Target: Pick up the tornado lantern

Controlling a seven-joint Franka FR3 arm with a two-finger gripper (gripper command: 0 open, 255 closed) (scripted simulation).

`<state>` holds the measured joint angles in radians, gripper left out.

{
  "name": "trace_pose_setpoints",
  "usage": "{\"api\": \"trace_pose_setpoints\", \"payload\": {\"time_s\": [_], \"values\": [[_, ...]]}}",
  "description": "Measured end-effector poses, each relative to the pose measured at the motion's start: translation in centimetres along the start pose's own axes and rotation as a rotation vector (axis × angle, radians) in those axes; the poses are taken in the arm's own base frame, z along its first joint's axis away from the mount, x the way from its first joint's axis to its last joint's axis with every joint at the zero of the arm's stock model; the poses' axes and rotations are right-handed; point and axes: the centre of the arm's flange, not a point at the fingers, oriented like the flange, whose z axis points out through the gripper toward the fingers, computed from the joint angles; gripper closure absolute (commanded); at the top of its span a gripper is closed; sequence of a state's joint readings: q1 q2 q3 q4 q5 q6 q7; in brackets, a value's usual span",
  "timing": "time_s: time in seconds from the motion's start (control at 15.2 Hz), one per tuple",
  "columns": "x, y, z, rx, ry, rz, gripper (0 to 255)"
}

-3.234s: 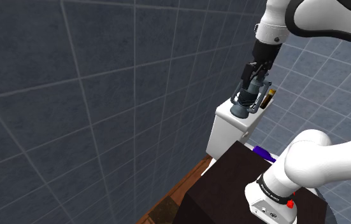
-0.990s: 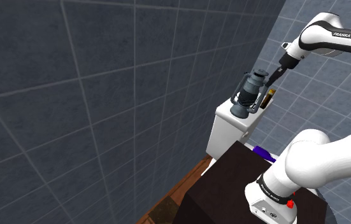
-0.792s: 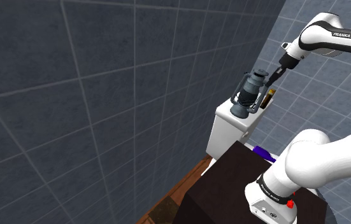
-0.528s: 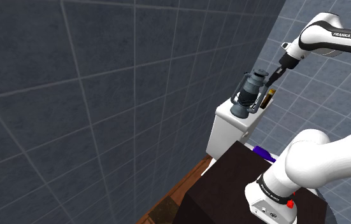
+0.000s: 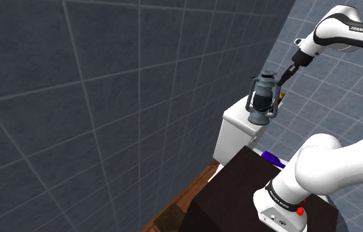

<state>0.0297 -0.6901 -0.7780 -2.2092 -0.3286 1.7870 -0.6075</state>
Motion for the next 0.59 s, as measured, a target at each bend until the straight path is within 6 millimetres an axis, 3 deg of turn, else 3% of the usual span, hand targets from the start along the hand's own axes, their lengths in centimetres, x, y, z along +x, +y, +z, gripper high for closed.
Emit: {"api": "trace_pose_setpoints", "payload": {"time_s": [0.59], "values": [[1.0,-0.2,-4.7,0.000,-0.001,0.000,255]]}}
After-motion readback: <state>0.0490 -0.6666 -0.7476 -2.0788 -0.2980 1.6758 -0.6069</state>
